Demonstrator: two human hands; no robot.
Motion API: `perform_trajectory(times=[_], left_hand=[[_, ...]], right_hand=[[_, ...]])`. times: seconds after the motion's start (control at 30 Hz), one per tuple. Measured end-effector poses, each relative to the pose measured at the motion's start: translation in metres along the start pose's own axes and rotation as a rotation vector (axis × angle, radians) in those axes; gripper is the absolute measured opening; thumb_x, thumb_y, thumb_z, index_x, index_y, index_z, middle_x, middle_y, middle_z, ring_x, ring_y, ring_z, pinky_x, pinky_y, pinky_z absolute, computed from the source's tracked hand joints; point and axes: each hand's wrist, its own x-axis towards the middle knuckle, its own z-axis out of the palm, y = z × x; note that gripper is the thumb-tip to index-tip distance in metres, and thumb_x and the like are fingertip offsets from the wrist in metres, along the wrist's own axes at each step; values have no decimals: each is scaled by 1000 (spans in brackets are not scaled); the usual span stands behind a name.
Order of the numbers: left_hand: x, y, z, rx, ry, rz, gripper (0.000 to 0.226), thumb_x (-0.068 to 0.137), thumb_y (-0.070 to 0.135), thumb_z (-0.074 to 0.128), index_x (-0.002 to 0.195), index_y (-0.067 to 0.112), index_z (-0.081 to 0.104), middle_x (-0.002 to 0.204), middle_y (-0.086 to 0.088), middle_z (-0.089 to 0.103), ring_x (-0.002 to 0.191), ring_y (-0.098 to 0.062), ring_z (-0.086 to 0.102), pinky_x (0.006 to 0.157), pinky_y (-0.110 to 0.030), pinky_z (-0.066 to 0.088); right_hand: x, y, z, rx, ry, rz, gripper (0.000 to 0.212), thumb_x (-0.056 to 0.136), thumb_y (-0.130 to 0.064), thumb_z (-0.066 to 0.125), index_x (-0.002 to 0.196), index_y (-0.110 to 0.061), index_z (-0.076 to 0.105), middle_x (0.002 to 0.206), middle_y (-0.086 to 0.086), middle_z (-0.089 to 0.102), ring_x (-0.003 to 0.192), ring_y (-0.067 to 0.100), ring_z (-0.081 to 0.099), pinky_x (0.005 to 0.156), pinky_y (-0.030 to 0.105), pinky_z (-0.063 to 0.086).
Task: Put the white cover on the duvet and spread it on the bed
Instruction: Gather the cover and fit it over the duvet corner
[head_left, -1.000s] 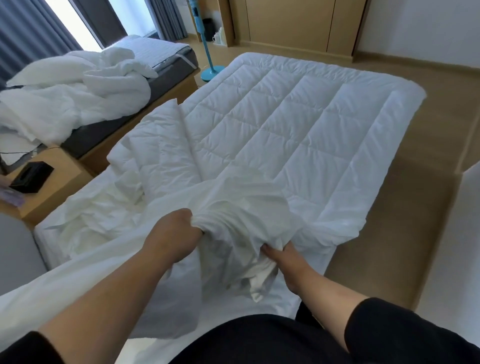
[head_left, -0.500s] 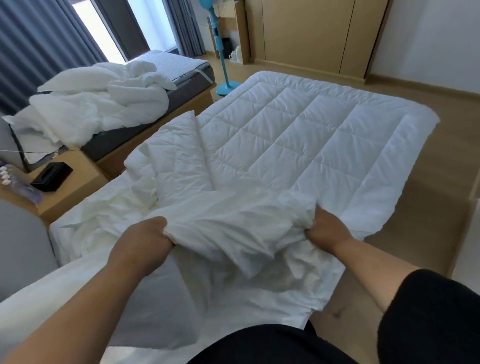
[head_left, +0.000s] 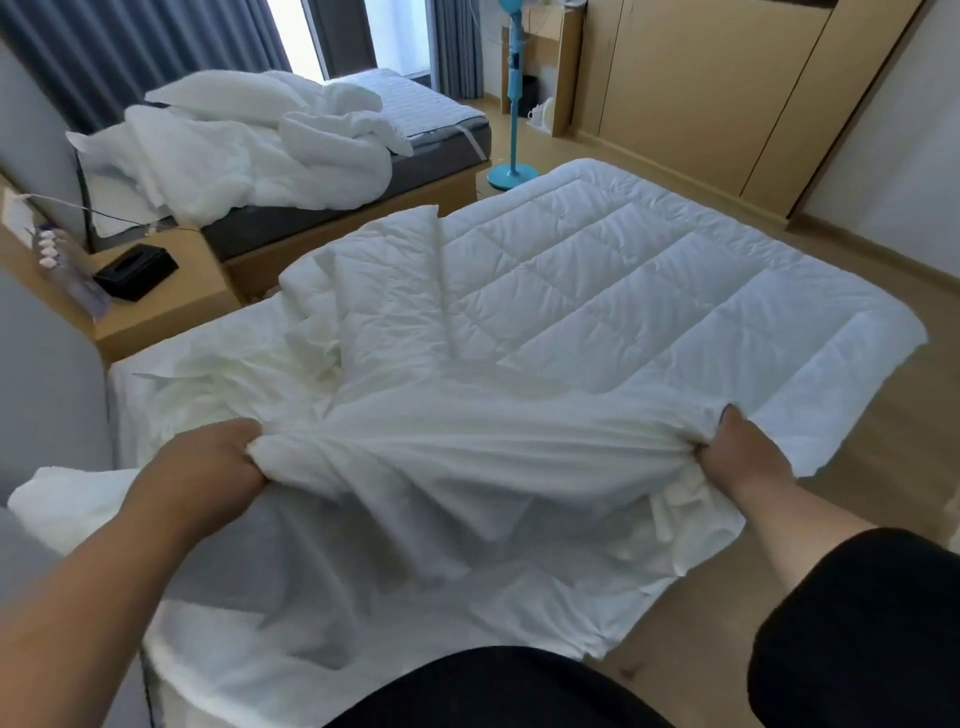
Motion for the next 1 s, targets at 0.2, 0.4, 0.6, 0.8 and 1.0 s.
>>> perform_trajectory(times=[0.2,0.4,0.6,0.8,1.0], left_hand=[[-7,19,12,49,-5,-3,26,95,25,53,71,30,45,72,9,52,73,-19,50,70,-32,38],[-24,56,58,3,-186,-1,25,86,52,56,79,28,53,86,11,61,83,-16,58,74,-34,50],[-38,103,81,-37,-237,88,25,84,45,61,87,28,42,82,11,51,83,-18,55,68,-34,45],[-68,7,76,402,-364,37,85,70,57,72,142,38,33,138,11,39,132,-19,35,116,-45,24],[-109,-60,123,350,-382,-144,11,87,30,51,98,30,52,103,8,58,107,-19,54,116,-43,31]], right_hand=[[51,10,-25,-79,-27,59,48,83,-28,62,124,-17,42,107,12,54,95,36,56,83,47,50],[4,-88,20,-83,-331,-499,95,77,-60,75,153,-26,30,151,3,42,135,23,45,112,43,38],[-137,-199,78,121,-712,-980,51,79,-39,68,125,-29,48,115,-12,59,105,13,59,83,27,48],[-124,-172,69,241,-828,-1064,25,70,-52,55,68,-30,44,67,-15,56,63,5,52,57,20,35],[-117,-154,95,-1,-1188,-1018,22,74,-39,72,90,-25,68,90,-12,70,82,-2,64,75,18,49]])
